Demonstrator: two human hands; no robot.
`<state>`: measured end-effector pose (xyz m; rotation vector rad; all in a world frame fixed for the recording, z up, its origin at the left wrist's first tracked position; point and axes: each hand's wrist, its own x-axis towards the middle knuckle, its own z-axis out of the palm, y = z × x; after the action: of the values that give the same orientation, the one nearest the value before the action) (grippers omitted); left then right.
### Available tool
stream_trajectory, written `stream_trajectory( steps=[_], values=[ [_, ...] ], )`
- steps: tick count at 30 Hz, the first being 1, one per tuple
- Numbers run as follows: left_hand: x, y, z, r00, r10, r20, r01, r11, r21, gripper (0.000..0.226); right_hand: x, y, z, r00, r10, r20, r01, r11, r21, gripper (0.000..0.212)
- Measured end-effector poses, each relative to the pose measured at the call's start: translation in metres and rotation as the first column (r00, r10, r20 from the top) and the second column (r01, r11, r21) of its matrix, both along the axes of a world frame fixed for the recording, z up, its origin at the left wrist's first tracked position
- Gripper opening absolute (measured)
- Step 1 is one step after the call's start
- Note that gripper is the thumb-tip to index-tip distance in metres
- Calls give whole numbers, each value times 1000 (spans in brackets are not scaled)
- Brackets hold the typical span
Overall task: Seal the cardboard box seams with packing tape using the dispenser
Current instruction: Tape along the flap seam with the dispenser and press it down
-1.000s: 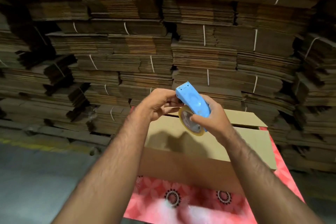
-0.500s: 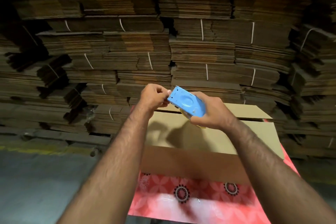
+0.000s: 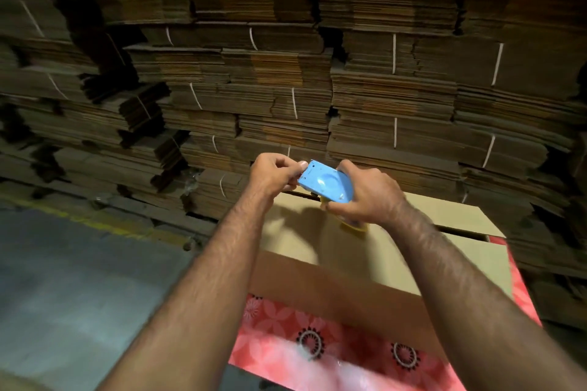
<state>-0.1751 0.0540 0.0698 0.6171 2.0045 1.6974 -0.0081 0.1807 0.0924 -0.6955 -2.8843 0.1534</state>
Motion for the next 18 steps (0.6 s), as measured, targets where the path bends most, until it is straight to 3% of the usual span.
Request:
stream_trajectory(
  steps=[3, 10, 13, 18],
  values=[
    [-4, 2, -1, 996, 88, -4, -88, 996, -33, 20, -3, 8, -3, 997, 69, -47, -74, 990, -121, 73],
    [-13, -5, -14, 962, 272, -25, -273, 961, -43, 22, -6, 18, -1, 984, 177, 1, -177, 984, -28, 64],
    [-23, -10, -16, 957, 290, -18, -290, 956, -44, 30, -19, 16, 9, 976, 214, 30, -214, 977, -2, 67],
    [-42, -27, -17, 957, 291, 3, -291, 956, -42, 29, -45, 10, 19, 970, 241, 25, -237, 967, -97, 65]
  ],
)
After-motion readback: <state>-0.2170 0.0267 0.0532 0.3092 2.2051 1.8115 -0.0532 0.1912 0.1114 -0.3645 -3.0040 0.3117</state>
